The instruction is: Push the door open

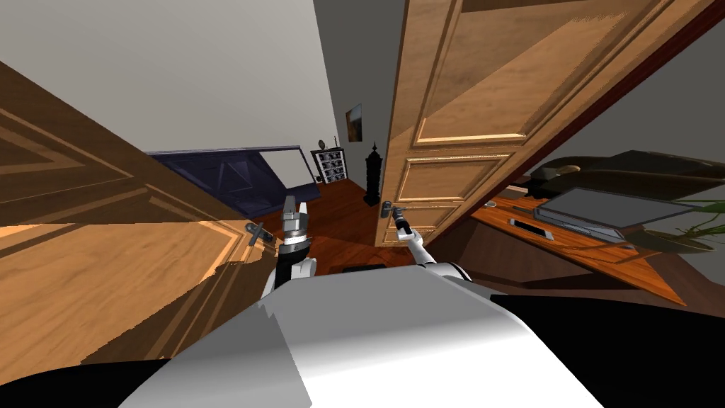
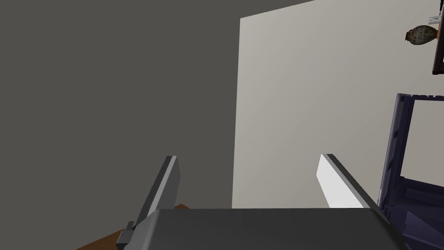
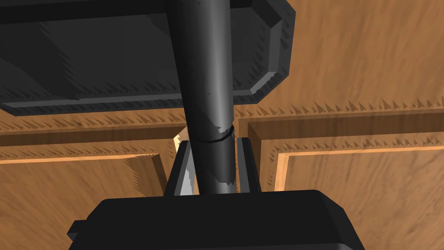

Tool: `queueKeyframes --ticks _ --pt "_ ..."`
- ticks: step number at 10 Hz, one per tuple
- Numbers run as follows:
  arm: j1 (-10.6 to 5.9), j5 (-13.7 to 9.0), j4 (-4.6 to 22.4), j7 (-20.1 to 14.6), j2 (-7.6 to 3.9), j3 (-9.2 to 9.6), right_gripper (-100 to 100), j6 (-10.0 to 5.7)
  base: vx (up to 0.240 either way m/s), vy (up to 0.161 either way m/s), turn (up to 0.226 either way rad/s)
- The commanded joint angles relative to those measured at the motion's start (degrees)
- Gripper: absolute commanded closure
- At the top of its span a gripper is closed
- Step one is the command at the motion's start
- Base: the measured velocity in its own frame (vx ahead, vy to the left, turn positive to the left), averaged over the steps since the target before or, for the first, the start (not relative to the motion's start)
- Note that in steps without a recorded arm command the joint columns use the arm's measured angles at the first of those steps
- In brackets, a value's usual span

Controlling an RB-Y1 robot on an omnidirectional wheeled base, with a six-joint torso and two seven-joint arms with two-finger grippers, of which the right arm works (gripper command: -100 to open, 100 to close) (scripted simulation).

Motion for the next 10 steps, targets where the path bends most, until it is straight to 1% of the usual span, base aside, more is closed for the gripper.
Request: queueKeyframes --ticks 1,2,5,7,9,10 --pt "-0.38 -0.32 0.30 0.45 -0.39 -1.39 100 -0.51 0.194 0.069 -0.077" --pt "-0.39 -0.41 0.40 0.60 -0.45 -1.78 100 -0.53 0.177 0.089 -0.052" --pt "-0.44 -0.95 1.02 1.45 -0.85 -4.15 100 -0.62 0.175 0.132 -0.084" --pt "-0.47 -1.25 1.36 1.92 -1.06 -5.45 100 -0.66 0.175 0.093 -0.069" --pt "-0.49 -1.43 1.56 2.20 -1.19 -6.23 100 -0.69 0.191 0.087 -0.051" --pt "-0.63 -1.39 2.40 2.06 -1.23 -6.01 100 -0.85 0.078 0.033 -0.033"
